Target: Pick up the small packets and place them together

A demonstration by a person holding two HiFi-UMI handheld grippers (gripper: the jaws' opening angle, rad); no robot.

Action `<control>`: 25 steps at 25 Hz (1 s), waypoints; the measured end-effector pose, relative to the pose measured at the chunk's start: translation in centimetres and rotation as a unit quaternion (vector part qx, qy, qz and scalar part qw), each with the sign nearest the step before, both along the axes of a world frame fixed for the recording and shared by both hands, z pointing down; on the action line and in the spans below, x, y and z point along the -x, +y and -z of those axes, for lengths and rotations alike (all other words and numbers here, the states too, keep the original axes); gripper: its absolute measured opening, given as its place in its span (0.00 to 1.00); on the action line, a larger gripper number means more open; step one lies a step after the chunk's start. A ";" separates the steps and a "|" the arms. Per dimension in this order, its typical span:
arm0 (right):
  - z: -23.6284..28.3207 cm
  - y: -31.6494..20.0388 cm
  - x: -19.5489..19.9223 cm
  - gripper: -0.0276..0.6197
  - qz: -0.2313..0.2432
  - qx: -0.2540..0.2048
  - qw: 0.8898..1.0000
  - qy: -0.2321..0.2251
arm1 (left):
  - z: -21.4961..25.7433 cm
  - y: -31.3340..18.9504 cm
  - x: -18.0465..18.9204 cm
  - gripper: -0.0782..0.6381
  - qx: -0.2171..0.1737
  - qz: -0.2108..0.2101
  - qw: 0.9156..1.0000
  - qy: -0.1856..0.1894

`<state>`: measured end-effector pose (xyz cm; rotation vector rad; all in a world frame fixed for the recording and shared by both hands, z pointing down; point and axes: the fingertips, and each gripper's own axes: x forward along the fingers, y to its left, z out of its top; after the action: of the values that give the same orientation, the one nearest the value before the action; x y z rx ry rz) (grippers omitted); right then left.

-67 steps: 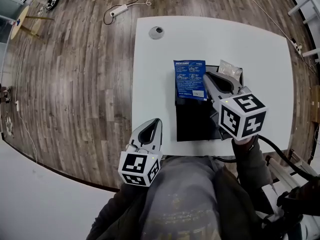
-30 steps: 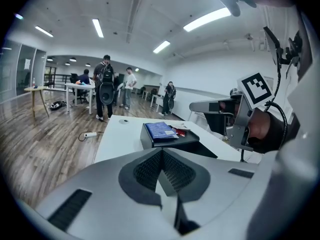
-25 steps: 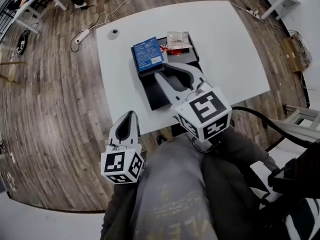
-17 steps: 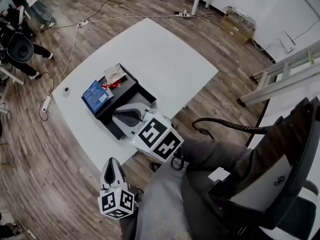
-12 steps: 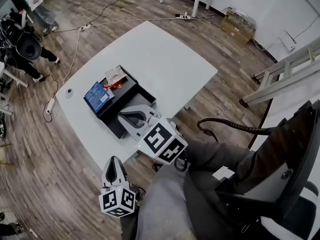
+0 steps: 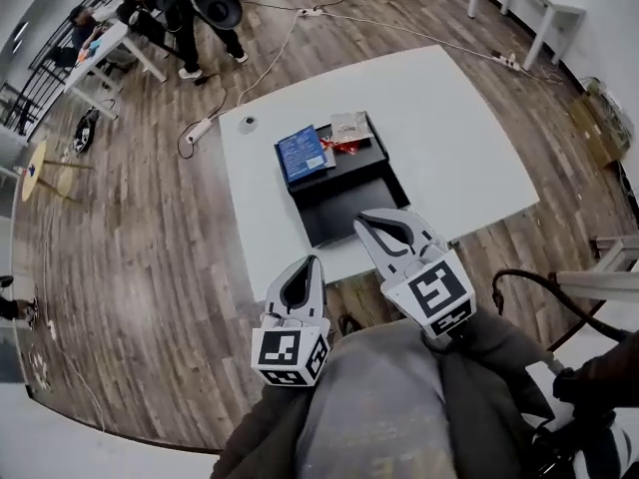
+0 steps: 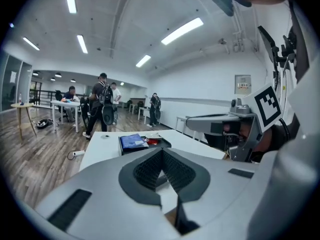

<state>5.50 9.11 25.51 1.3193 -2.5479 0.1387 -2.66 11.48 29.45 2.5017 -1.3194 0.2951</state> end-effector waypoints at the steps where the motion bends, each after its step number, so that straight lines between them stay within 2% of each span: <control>1: -0.3 0.0 -0.5 0.05 -0.002 0.001 1.000 -0.002 | 0.2 -0.3 -0.3 0.11 -0.006 0.000 1.000 -0.004; 7: -2.5 -0.6 -2.1 0.05 0.010 0.014 1.000 -0.015 | -1.6 -1.0 -1.3 0.11 -0.002 0.014 1.000 -0.019; 14: -3.0 -0.8 -0.9 0.05 0.048 0.022 0.998 -0.015 | -2.2 -0.7 -2.3 0.11 0.011 0.012 0.999 -0.028; 25: -2.6 -1.0 -1.1 0.05 0.057 0.011 0.998 -0.003 | -2.1 -0.8 -2.7 0.11 0.007 0.011 0.999 -0.030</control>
<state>6.62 8.16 28.07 1.1629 -2.6120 0.1481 0.06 10.66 31.51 2.4827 -1.3617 0.3759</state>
